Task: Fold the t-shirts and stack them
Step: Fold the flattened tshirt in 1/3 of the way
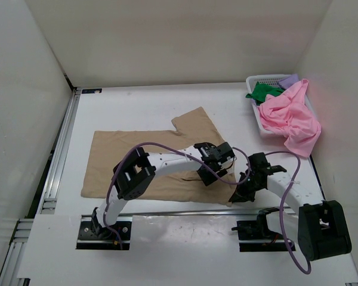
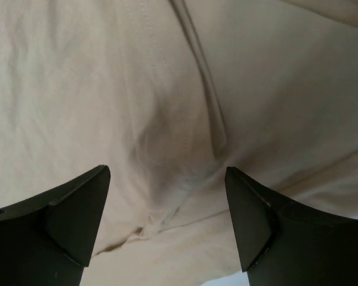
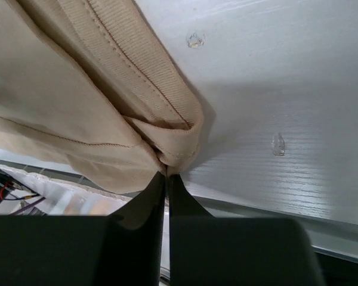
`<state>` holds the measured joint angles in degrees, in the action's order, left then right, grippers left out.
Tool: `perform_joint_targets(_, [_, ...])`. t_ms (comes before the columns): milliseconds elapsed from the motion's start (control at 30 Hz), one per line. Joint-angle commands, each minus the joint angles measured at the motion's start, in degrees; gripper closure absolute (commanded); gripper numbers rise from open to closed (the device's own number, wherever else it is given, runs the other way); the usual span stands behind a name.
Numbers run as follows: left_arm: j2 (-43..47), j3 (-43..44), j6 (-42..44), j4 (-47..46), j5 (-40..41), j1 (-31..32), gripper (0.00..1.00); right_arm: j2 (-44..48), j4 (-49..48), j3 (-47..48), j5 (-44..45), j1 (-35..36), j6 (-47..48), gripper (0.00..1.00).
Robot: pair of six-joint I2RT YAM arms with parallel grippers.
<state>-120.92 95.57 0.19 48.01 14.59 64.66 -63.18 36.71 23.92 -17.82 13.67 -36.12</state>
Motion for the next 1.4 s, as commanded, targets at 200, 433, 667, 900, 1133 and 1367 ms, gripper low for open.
perform_joint_targets(200, [-3.5,5.3,-0.2,-2.7,4.6,-1.3,0.32,1.0,-0.4,-2.7,3.1,-0.2,0.6,1.0])
perform_joint_targets(433, [-1.2,1.4,-0.2,-3.3,9.8,-4.3,0.72,2.6,-0.4,-2.7,3.1,-0.2,0.6,1.0])
perform_joint_targets(667, [1.2,-0.6,-0.2,-3.3,16.1,-12.4,0.55,2.6,-0.4,-3.3,3.1,-0.2,0.1,1.0])
perform_joint_targets(900, [5.9,-0.6,-0.2,-2.7,15.4,-16.1,0.35,2.6,-0.4,-3.3,3.1,-0.2,0.1,1.0])
perform_joint_targets(1133, [12.1,-3.1,-0.2,-2.0,-1.0,-11.3,0.26,2.6,0.1,-2.7,3.6,-0.2,0.1,1.0])
perform_joint_targets(1367, [4.2,-4.6,-0.2,-1.5,-0.3,-13.0,0.31,2.1,1.2,-1.7,4.6,-0.2,0.1,1.0])
